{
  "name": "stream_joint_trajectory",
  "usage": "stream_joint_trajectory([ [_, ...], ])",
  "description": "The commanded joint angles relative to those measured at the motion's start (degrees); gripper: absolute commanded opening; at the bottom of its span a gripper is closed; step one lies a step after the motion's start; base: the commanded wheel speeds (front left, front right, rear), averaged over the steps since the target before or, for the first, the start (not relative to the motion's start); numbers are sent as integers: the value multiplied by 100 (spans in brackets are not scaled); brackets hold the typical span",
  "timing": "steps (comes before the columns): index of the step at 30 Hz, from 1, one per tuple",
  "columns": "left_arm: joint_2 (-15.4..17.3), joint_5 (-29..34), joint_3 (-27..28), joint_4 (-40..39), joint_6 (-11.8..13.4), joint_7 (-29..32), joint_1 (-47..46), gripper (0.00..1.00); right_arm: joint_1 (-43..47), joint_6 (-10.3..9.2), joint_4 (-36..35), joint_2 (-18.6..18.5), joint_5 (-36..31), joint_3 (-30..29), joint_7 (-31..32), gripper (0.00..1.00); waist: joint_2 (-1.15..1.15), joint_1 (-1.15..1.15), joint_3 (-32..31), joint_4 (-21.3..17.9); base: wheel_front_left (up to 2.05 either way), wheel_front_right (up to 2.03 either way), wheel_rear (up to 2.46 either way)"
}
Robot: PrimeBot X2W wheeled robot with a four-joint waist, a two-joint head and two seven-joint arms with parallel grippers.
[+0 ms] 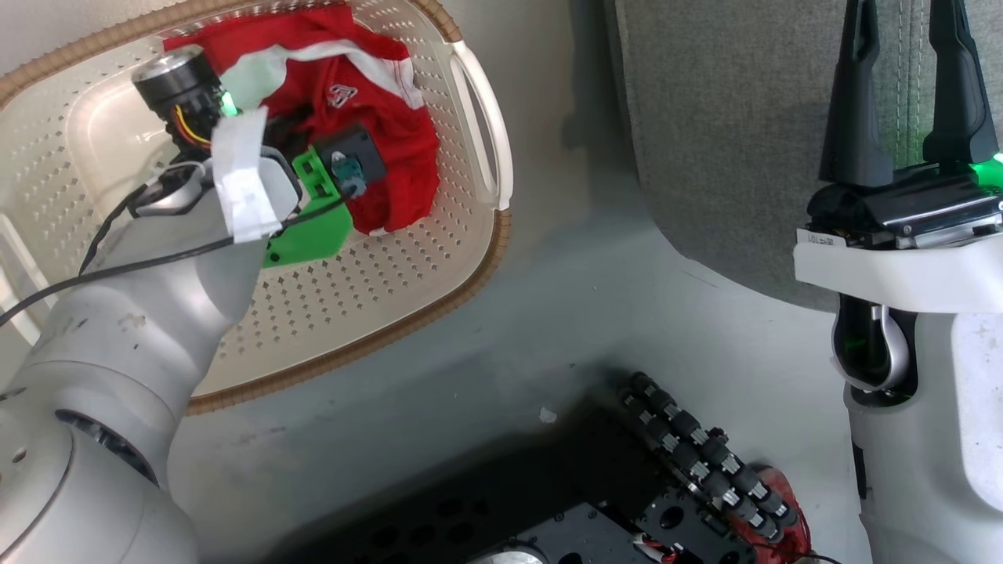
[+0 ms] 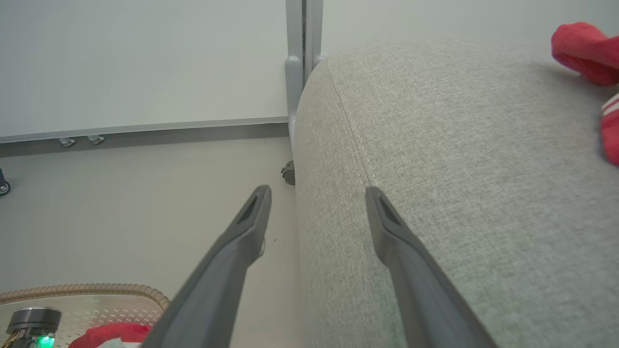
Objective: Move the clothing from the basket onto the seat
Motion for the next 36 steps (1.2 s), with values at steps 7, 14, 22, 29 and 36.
stream_joint_trajectory([
  [7,-172,-392,227,1,46,-284,103,0,-56,-4,32,1,-76,-59,-19,100,0,0,-312,231,0,0,0],
  [14,-445,-796,472,-113,189,-603,507,0,142,-4,130,-121,-191,-112,-19,100,0,0,-933,602,0,0,0],
  [22,-620,-1310,802,-1073,318,-696,1277,0,521,-4,290,-361,-282,-192,-19,100,0,0,-2012,1146,0,0,0],
  [29,-558,-1577,1259,-2203,513,-692,2197,0,989,-4,453,-466,-292,-134,-19,100,0,0,-3178,1469,0,0,0],
  [36,-473,-1654,1873,-3279,658,-693,3184,0,1632,-4,664,-515,-201,18,-19,100,0,0,-4318,1705,0,0,0],
])
